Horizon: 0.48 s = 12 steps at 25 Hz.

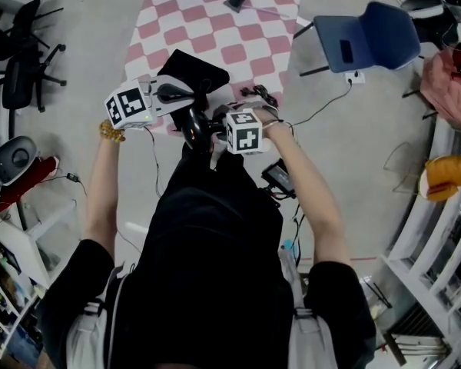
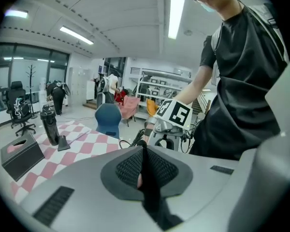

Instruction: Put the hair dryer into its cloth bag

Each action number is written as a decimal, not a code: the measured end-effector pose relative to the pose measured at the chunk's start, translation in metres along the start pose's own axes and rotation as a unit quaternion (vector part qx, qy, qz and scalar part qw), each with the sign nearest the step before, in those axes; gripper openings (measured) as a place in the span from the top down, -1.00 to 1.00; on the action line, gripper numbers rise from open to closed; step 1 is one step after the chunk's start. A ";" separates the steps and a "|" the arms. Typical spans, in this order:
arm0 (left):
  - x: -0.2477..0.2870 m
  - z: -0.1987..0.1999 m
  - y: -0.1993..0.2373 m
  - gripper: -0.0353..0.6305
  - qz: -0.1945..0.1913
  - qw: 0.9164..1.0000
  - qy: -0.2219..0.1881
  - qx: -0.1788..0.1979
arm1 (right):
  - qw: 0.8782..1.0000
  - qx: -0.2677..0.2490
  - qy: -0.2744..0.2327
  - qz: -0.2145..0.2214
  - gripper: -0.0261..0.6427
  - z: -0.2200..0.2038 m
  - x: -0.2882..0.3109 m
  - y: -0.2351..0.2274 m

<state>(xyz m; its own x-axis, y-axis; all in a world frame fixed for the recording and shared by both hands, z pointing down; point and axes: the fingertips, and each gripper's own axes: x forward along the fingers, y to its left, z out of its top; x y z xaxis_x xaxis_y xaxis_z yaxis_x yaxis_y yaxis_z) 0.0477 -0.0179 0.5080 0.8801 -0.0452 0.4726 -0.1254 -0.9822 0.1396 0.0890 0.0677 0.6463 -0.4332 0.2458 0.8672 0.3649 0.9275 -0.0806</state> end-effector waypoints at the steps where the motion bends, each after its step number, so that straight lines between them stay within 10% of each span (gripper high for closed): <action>1: 0.003 0.002 -0.002 0.80 0.007 1.000 -0.005 0.003 | 1.000 0.018 -0.006 -0.002 0.34 -0.001 0.000 -0.003; 12: 0.000 -0.057 -0.010 0.66 0.204 0.979 0.014 0.014 | 0.974 0.212 -0.081 -0.015 0.34 -0.003 0.017 -0.026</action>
<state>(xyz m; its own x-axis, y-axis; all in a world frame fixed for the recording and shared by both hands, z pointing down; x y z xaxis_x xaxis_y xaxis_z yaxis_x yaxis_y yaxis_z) 0.0231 0.0027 0.5562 0.7460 -0.4308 0.5078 -0.4511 -0.8879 -0.0905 0.0748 0.0464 0.6646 -0.5761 0.2253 0.7857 -0.0083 0.9596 -0.2813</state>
